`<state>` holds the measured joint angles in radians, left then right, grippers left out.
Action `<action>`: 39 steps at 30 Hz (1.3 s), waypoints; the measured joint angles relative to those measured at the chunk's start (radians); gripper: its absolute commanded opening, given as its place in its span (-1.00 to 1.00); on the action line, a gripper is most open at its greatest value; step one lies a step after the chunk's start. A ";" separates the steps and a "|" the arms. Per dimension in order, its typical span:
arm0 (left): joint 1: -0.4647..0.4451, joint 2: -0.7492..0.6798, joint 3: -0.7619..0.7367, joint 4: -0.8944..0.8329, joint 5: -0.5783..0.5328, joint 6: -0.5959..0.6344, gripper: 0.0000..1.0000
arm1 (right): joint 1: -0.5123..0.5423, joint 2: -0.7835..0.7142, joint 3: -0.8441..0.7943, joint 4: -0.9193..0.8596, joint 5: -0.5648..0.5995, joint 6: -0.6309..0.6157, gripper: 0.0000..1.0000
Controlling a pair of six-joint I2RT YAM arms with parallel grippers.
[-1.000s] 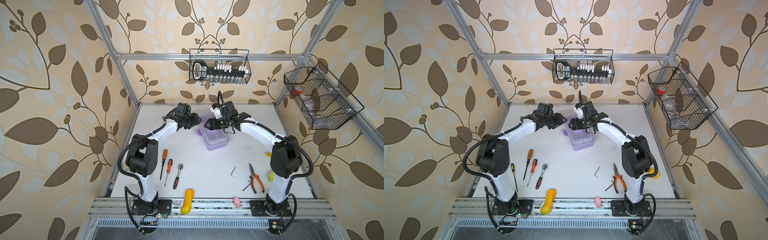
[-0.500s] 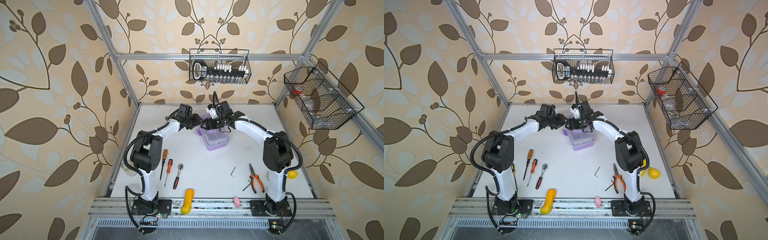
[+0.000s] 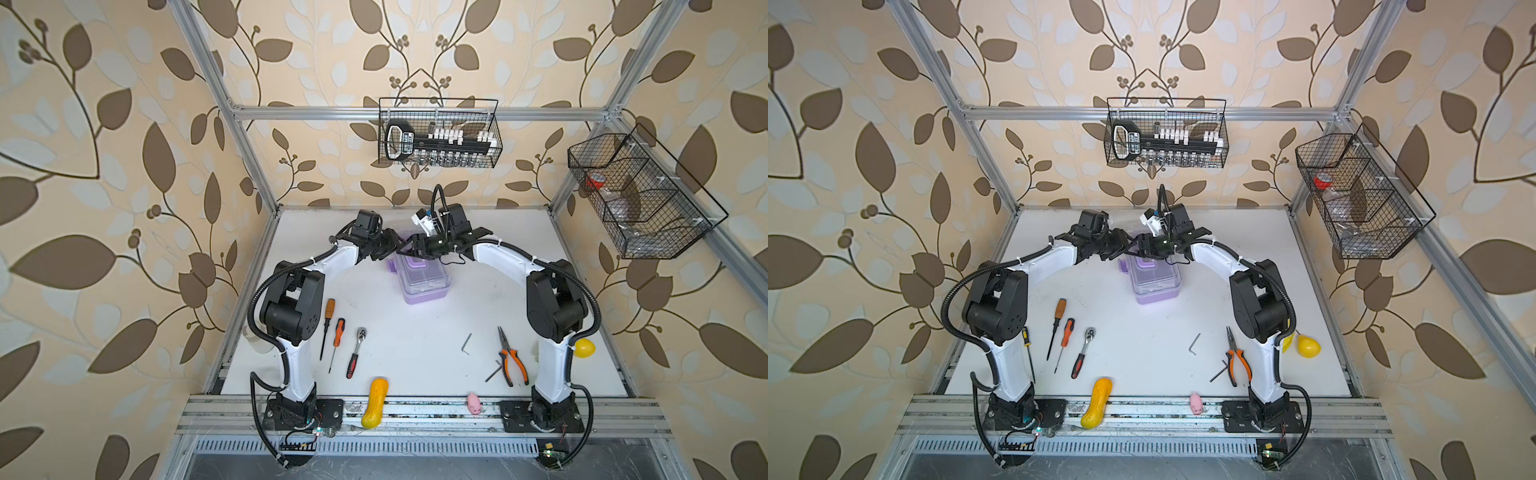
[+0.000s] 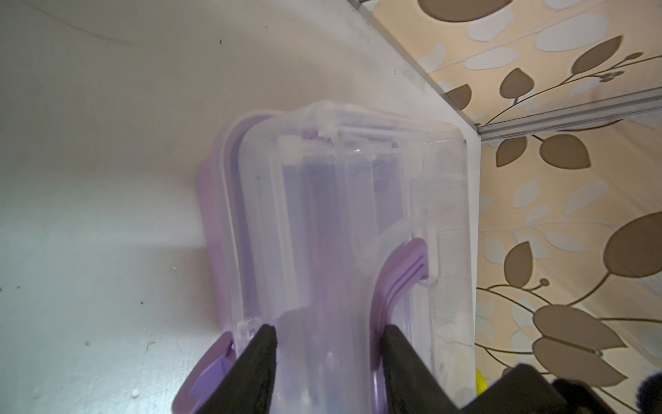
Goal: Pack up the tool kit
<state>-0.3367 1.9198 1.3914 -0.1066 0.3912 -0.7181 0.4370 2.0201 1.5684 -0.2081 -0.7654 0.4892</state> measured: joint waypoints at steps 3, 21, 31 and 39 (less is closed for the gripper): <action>0.000 0.000 -0.002 0.005 0.002 0.000 0.20 | -0.005 0.000 -0.024 0.064 -0.052 0.050 0.36; 0.024 -0.154 -0.096 0.039 -0.026 -0.011 -0.34 | 0.069 -0.018 0.107 -0.249 0.356 -0.159 0.46; 0.024 -0.113 -0.106 0.075 -0.008 -0.031 -0.32 | 0.086 0.023 0.154 -0.275 0.364 -0.177 0.46; 0.029 -0.092 -0.145 0.135 0.011 -0.067 -0.34 | 0.034 0.034 0.117 -0.167 0.168 -0.113 0.44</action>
<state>-0.3077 1.8275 1.2461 0.0284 0.4023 -0.7853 0.4709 2.0541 1.6852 -0.3752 -0.5976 0.3767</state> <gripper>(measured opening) 0.332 0.722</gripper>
